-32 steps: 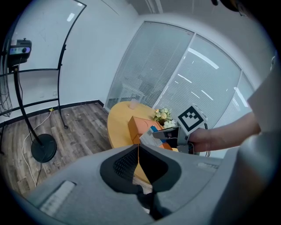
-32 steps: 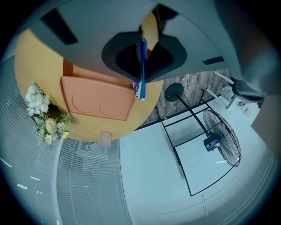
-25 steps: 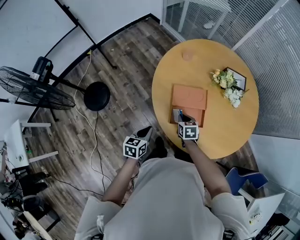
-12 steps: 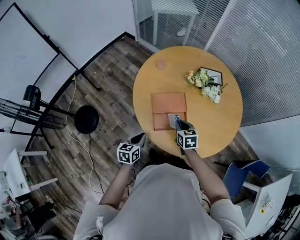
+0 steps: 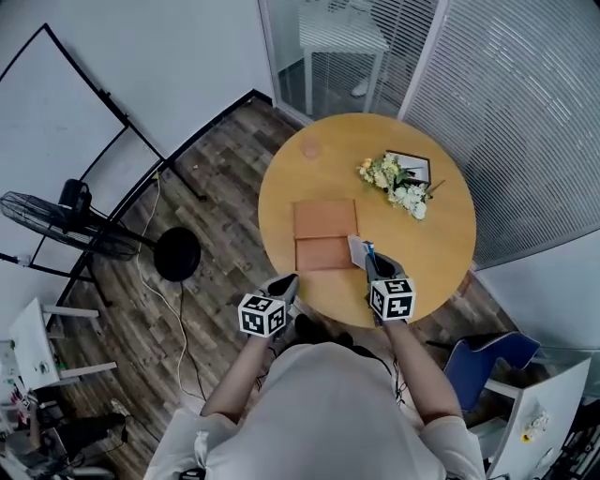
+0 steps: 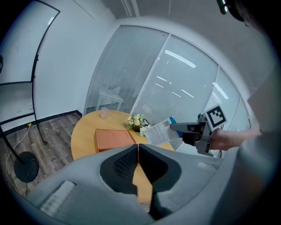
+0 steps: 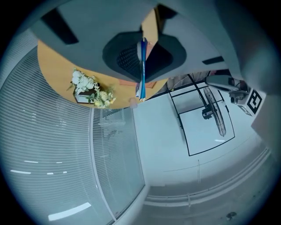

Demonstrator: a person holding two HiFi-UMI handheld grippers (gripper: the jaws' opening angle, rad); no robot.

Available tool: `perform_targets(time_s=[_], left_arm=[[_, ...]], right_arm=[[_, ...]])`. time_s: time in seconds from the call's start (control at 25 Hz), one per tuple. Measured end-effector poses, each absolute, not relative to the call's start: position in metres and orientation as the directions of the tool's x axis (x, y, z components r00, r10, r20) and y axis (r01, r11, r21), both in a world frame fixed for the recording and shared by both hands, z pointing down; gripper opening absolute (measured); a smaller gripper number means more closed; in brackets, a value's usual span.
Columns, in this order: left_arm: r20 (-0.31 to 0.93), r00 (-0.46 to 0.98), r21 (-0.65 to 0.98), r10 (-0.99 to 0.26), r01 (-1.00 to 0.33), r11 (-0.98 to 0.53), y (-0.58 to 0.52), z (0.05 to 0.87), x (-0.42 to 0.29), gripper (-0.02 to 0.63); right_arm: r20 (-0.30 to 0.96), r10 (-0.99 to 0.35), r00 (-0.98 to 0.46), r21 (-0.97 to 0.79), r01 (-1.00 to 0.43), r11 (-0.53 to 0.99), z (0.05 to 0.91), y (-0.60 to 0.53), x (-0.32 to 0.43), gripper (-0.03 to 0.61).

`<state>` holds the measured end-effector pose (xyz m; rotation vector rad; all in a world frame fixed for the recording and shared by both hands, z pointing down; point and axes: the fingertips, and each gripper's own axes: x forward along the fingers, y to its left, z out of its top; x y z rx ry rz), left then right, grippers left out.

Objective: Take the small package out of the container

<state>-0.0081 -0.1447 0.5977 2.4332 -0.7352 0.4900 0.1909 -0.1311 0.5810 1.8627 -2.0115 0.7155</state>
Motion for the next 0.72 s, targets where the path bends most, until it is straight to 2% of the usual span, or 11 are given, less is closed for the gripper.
perform_targets(time_s=[0.4,0.72], left_arm=[[0.395,0.772,0.336,-0.499,-0.626,-0.704,-0.109,0.530,0.026,0.020],[0.271,0.750,0.266,-0.604,-0.661,-0.701,-0.078,0.457,0.027,0.020]], right_arm=[[0.407,-0.902,-0.145,-0.101,-0.988,0.114,0.516,-0.070,0.238,0.026],[0.252,-0.947,-0.197,-0.071,-0.980,0.185,0.457,-0.033,0.254,0.026]])
